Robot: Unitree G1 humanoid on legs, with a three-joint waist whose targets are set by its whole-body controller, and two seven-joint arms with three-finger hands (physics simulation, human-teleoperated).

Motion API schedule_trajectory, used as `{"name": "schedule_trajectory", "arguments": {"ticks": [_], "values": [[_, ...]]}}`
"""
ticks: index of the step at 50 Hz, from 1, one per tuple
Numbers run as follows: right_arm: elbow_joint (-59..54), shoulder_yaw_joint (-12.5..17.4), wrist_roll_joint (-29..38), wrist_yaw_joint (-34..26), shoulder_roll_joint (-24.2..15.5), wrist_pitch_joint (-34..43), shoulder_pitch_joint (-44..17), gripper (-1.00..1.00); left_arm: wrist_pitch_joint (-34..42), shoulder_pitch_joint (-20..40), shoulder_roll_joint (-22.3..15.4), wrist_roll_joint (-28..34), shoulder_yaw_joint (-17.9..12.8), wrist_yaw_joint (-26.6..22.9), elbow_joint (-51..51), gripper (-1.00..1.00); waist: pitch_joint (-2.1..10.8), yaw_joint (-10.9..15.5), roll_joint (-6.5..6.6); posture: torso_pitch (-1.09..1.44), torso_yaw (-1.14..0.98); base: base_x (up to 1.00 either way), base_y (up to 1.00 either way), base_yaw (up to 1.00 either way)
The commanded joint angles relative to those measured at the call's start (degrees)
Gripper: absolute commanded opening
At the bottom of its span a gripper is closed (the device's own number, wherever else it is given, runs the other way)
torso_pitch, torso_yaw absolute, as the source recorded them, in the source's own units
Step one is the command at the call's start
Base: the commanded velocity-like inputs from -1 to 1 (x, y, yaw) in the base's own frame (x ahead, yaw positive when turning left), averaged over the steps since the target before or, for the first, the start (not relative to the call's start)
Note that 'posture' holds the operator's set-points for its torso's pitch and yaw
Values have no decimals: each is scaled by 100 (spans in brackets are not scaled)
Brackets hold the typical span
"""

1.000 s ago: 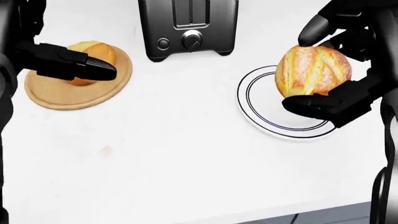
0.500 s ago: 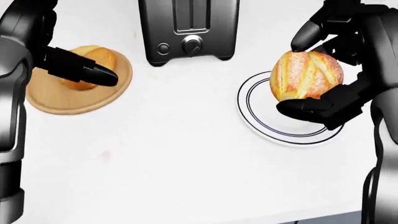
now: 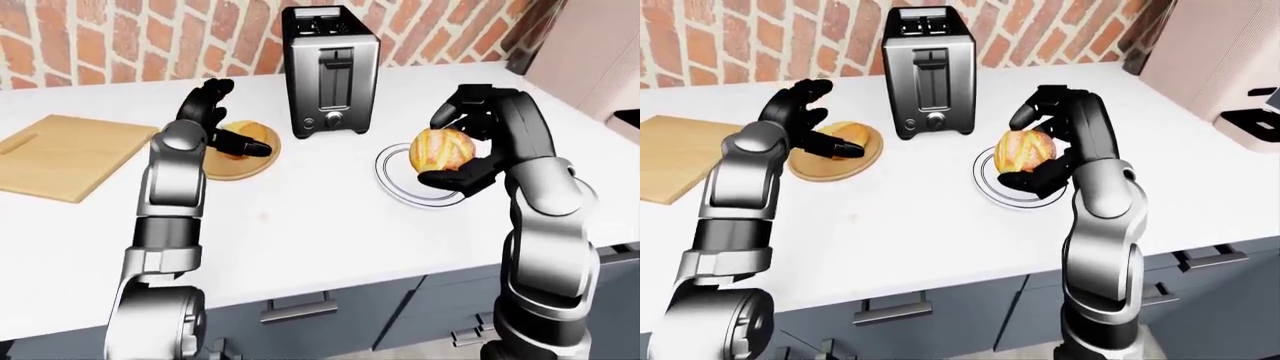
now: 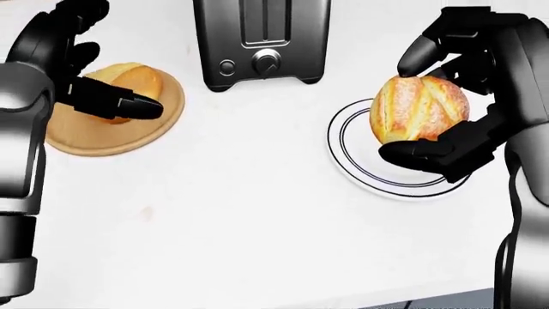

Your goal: Place all breads on the cutting board.

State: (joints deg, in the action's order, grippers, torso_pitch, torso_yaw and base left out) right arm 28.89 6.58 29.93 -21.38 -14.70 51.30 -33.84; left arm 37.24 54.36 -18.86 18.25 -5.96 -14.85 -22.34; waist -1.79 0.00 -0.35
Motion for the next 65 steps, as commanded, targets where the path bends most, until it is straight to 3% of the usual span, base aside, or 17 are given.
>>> {"name": "schedule_trajectory", "arguments": {"ticks": [1,21,50,65], "values": [[166,51,31,60,-57,-163,-162,-100,-208,211,-60,62,-29,67,168,69,166,0,3,0,0,0,0,0],[180,32,52,79,-19,-197,-87,-100,-697,499,-62,331,16,308,-819,63,191,4,-3,0,0,0,0,0],[138,14,93,49,-26,-173,-151,-100,-1998,1672,-191,328,83,1119,-3794,60,235,-4,-8,0,0,0,0,0],[71,33,56,127,25,-331,-24,-100,-2147,1630,-123,472,156,1203,-4020,4,248,-12,8,0,0,0,0,0]]}}
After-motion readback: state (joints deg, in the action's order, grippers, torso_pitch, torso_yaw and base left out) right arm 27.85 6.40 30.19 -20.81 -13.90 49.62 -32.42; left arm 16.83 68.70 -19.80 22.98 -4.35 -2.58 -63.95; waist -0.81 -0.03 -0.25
